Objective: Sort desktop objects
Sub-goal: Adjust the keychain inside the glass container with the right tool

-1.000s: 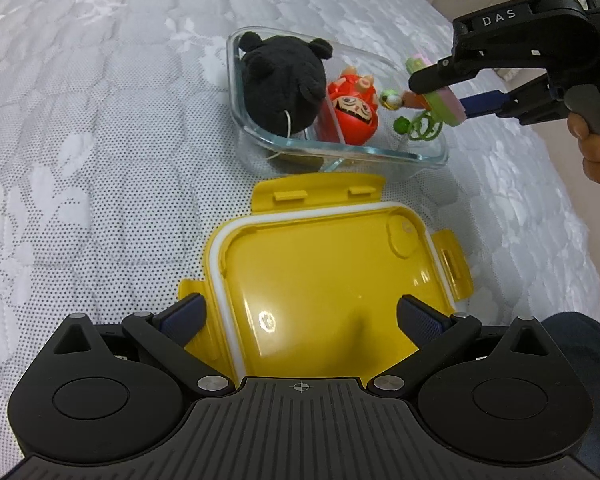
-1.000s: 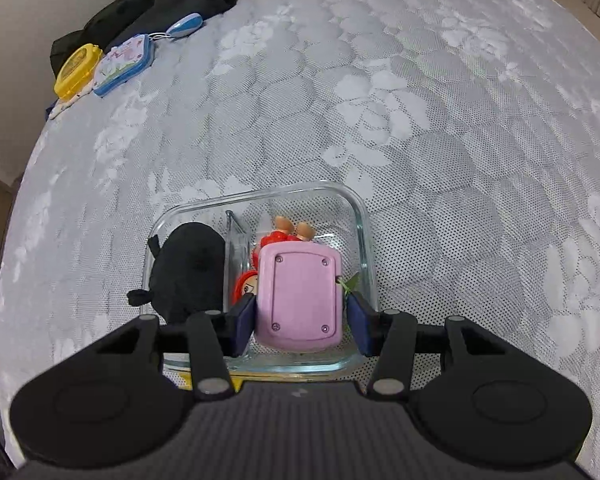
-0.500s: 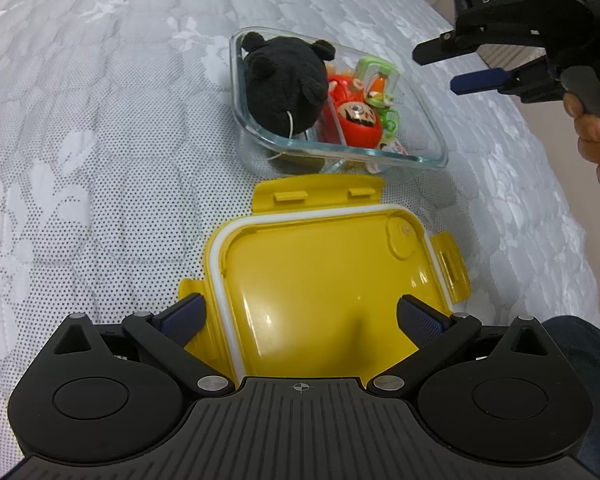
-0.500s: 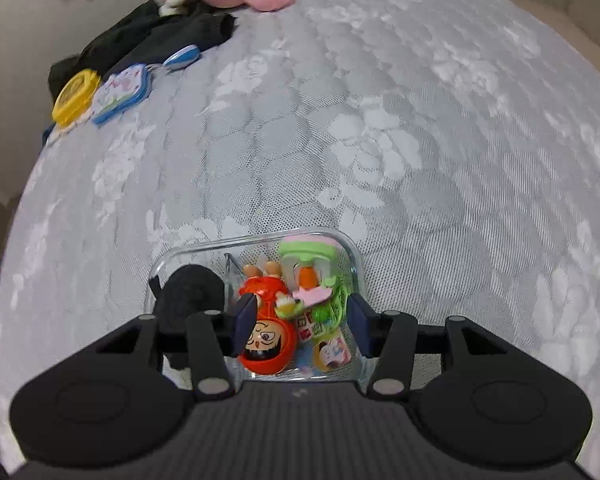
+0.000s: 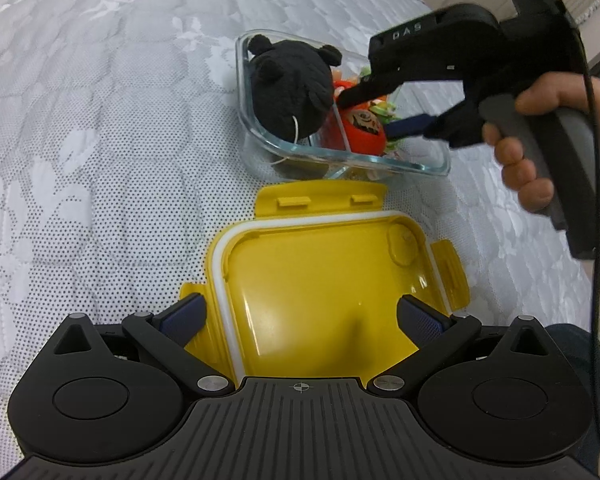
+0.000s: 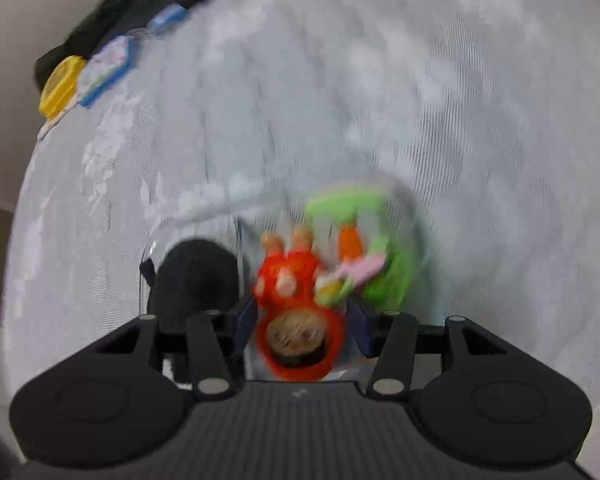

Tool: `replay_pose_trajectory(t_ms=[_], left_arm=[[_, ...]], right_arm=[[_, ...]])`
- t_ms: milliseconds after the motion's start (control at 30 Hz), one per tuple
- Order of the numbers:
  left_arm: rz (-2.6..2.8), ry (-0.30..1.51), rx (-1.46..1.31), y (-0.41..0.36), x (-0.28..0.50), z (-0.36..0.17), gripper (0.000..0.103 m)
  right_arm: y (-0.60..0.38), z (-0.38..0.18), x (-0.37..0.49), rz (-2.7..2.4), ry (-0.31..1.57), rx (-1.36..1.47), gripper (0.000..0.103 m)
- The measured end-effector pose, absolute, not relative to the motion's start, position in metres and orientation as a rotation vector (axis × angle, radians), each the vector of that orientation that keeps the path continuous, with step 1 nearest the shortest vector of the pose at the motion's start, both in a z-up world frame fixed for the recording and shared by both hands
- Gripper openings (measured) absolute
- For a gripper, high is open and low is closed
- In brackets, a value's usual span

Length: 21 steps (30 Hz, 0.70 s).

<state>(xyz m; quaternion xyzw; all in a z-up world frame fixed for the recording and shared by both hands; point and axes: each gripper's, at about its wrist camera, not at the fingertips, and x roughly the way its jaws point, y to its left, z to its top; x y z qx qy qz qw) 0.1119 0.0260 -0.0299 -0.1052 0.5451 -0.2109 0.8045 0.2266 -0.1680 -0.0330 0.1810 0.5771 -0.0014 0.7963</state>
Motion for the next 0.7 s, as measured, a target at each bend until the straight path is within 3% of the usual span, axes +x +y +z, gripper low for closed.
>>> replay_pose_trajectory(t_ms=[67, 167, 300, 500, 533, 667, 700], left_arm=[[-0.451, 1.168, -0.236, 0.027, 0.113, -0.030, 0.103], [-0.450, 1.169, -0.237, 0.027, 0.114, -0.029, 0.103], [-0.449, 1.169, -0.230, 0.026, 0.114, -0.029, 0.103], [-0.449, 1.169, -0.231, 0.027, 0.114, -0.030, 0.103], [-0.450, 1.168, -0.232, 0.027, 0.114, -0.030, 0.103], [-0.453, 1.168, -0.236, 0.029, 0.114, -0.030, 0.103], [-0.454, 1.169, -0.236, 0.029, 0.115, -0.030, 0.103]], right_arm=[[-0.167, -0.031, 0.224, 0.024, 1.265, 0.351, 0.050], [-0.174, -0.019, 0.215, 0.057, 1.280, 0.350, 0.037], [-0.196, 0.007, 0.210, 0.026, 1.210, 0.499, 0.048], [-0.195, 0.000, 0.212, -0.129, 1.200, 0.549, 0.039], [-0.194, -0.001, 0.211, -0.152, 1.171, 0.538, 0.035], [-0.168, 0.010, 0.217, -0.128, 1.031, 0.255, 0.037], [-0.161, 0.012, 0.220, -0.110, 1.024, 0.175, 0.046]])
